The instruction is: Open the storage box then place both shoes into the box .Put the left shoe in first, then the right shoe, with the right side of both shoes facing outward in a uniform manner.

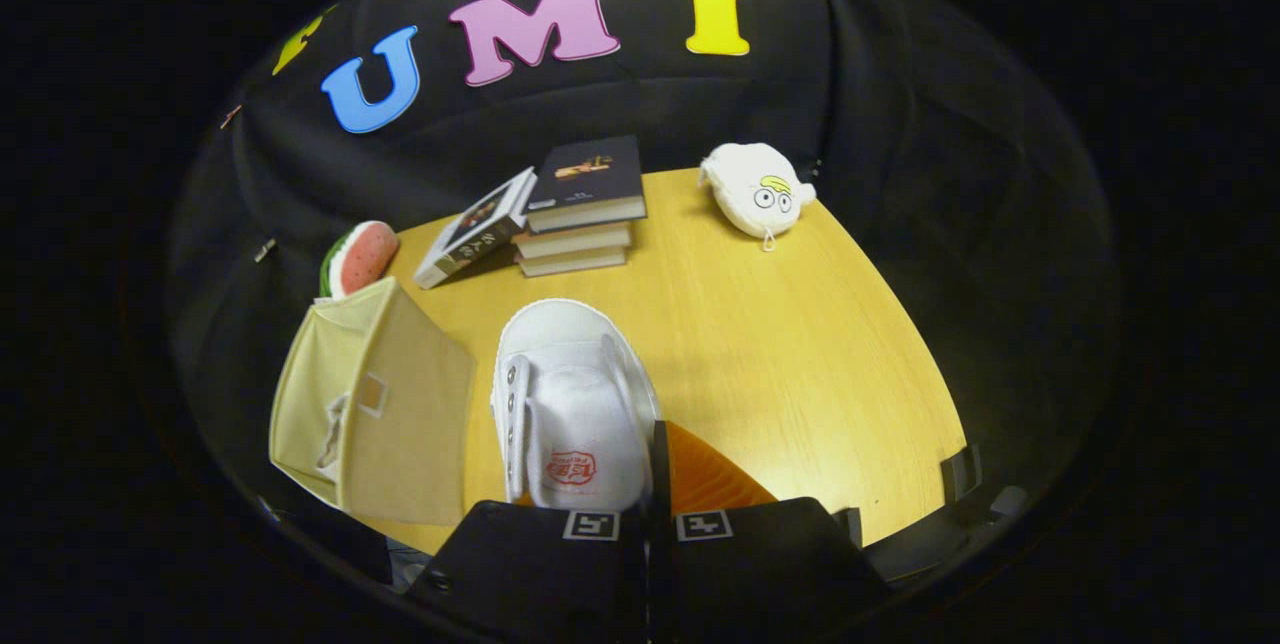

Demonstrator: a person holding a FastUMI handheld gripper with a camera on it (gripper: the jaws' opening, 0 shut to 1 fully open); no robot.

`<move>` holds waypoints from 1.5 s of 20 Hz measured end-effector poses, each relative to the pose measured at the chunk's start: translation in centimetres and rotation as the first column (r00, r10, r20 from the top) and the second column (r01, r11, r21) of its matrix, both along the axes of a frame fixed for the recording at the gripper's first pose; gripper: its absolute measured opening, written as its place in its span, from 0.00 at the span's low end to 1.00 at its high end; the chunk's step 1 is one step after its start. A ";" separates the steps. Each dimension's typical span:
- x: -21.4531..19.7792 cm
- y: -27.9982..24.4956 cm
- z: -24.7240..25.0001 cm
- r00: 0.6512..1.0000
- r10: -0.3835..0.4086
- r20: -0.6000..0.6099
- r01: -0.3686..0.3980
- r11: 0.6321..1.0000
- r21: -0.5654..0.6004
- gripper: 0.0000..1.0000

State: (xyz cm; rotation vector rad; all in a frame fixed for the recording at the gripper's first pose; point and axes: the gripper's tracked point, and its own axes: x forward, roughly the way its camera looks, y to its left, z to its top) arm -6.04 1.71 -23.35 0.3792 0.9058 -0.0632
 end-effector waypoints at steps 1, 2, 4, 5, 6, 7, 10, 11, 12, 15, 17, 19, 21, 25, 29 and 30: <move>0.7 1.6 1.4 1.000 0.014 0.014 -0.014 0.999 0.031 0.06; 1.3 3.4 2.4 0.999 0.030 0.017 -0.031 0.998 0.061 0.06; 1.9 6.9 4.1 0.999 0.054 0.004 -0.054 0.991 0.124 0.06; 2.3 8.6 4.6 0.998 0.065 -0.014 -0.062 0.986 0.156 0.06; 2.7 10.3 4.9 0.997 0.070 -0.035 -0.063 0.981 0.183 0.06; 2.8 12.0 4.9 0.994 0.084 -0.064 -0.068 0.975 0.211 0.06; 3.3 16.5 4.9 0.984 0.116 -0.136 -0.074 0.958 0.276 0.06; 3.4 17.8 4.7 0.978 0.130 -0.162 -0.080 0.956 0.283 0.06; 3.5 18.9 4.4 0.971 0.148 -0.188 -0.090 0.954 0.284 0.06; 4.1 21.0 2.6 0.945 0.151 -0.289 -0.077 0.964 0.254 0.06; 4.5 21.8 1.5 0.926 0.145 -0.348 -0.070 0.973 0.220 0.06; 5.3 22.3 0.5 0.916 0.117 -0.384 -0.052 0.983 0.174 0.06; 6.2 22.5 -0.6 0.918 0.096 -0.384 -0.054 0.991 0.119 0.06; 7.2 24.2 -1.3 0.931 0.111 -0.349 -0.071 0.990 0.124 0.15; 7.7 24.9 0.1 0.937 0.206 -0.281 -0.178 0.977 0.121 0.44; 7.7 25.1 0.1 0.939 0.219 -0.265 -0.194 0.974 0.117 0.53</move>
